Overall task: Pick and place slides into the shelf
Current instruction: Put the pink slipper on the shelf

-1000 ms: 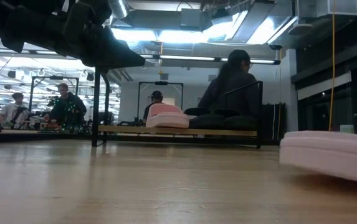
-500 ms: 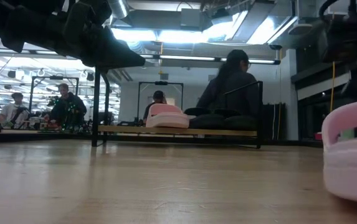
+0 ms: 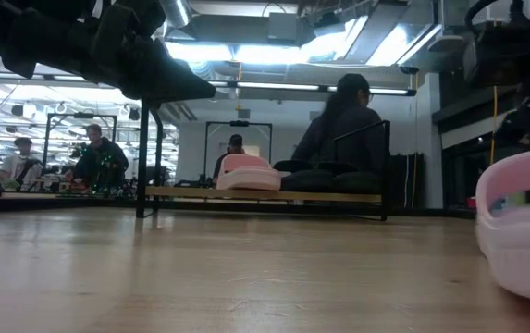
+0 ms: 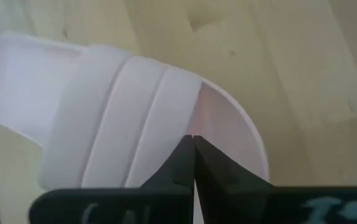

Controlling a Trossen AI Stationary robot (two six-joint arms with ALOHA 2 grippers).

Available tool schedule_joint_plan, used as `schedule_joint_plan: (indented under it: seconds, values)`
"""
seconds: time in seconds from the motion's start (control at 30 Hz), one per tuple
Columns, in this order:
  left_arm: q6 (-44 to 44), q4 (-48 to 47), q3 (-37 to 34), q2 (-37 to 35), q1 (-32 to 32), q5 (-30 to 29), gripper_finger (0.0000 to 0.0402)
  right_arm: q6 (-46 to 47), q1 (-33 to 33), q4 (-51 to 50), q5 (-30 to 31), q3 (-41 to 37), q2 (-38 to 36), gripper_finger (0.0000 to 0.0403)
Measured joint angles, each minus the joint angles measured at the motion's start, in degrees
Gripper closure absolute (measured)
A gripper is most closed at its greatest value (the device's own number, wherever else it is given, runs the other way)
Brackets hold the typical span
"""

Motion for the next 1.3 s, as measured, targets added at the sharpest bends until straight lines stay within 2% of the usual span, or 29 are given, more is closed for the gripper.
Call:
schedule_joint_plan:
  seconds: [0.33, 0.57, 0.83, 1.07, 1.2, 1.3]
  values:
    - [0.0, 0.0, 0.0, 0.0, 0.0, 0.0, 0.0401, -12.5, -3.3, 11.1, 0.0, 0.0, 0.0, 0.0396]
    - [0.0, 0.0, 0.0, 0.0, 0.0, 0.0, 0.0401, -18.3, -5.6, 14.6, -1.3, 0.0, 0.0, 0.0396]
    - [0.0, 0.0, 0.0, 0.0, 0.0, 0.0, 0.0401, -20.2, -6.2, 13.4, -1.4, 0.0, -1.5, 0.0399]
    - [0.0, 0.0, 0.0, 0.0, 0.0, 0.0, 0.0401, -21.3, -6.0, 8.1, -2.1, 0.0, -9.8, 0.04]
    - [0.0, 0.0, 0.0, 0.0, 0.0, 0.0, 0.0401, -16.5, -5.7, 3.9, -6.7, 0.0, -13.2, 0.0393]
    - [0.0, 0.0, 0.0, 0.0, 0.0, 0.0, 0.0401, -11.7, -5.8, 1.3, -8.0, 0.0, -13.9, 0.0375]
